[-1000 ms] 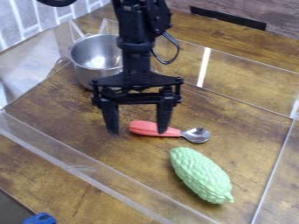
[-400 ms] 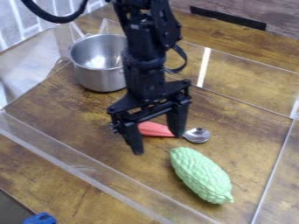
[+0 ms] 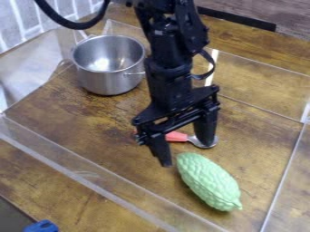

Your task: Put the green object in the silver pot

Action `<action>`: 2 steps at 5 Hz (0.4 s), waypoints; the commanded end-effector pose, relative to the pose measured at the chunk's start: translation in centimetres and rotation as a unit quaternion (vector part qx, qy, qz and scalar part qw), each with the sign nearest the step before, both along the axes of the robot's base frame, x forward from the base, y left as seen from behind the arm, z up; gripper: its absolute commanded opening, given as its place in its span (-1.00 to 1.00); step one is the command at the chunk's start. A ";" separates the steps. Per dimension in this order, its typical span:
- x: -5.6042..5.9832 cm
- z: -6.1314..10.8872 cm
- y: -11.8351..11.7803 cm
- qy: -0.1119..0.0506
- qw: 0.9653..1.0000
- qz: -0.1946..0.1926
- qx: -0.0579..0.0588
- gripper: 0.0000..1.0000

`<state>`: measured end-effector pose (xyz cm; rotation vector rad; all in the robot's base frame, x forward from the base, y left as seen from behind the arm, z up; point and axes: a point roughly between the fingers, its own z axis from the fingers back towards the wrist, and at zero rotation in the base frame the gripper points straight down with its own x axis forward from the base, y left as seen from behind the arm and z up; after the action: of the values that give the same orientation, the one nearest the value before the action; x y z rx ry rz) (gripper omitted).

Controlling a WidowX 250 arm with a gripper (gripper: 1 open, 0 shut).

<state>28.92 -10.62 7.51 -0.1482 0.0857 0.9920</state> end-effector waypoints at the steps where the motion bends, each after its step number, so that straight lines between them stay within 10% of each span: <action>1: 1.8 1.1 -0.3 -0.028 0.999 0.032 -0.015 1.00; 2: 1.9 0.2 -1.1 -0.029 0.998 0.051 -0.019 1.00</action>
<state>30.32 -11.14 6.37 -0.1782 0.0759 1.1024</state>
